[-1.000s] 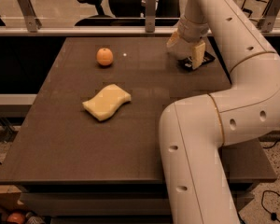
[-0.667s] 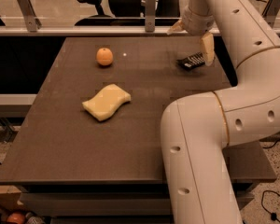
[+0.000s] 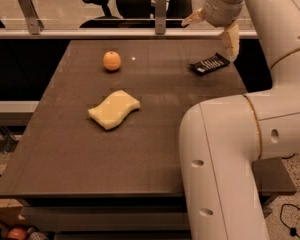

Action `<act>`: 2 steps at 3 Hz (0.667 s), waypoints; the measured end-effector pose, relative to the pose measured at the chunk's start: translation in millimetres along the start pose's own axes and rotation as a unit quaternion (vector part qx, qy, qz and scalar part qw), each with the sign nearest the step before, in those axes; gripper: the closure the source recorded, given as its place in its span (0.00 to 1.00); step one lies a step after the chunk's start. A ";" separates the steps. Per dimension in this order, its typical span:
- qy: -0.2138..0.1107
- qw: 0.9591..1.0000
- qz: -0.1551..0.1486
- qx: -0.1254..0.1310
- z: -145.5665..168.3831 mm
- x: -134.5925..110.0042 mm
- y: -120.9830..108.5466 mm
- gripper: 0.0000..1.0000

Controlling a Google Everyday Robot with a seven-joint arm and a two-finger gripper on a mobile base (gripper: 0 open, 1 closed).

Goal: Move rxbar chocolate near sponge

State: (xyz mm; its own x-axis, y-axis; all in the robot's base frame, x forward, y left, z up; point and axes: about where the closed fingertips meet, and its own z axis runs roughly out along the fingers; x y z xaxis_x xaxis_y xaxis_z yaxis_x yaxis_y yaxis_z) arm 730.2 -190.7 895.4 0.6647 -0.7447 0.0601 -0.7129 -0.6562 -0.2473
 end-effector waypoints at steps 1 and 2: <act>-0.033 0.998 -0.039 0.043 -21.9 -9.1 6.9 0.00; -0.043 0.994 -0.069 0.071 -51.6 -17.6 15.3 0.00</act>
Offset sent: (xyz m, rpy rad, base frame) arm -0.1213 -0.0064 0.0641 0.1486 0.0019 0.2627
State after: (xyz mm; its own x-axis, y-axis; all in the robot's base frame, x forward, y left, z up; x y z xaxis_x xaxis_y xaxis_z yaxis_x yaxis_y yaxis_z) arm 696.0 -194.0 940.5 0.7744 -0.6323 0.0212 -0.5796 -0.7225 -0.3768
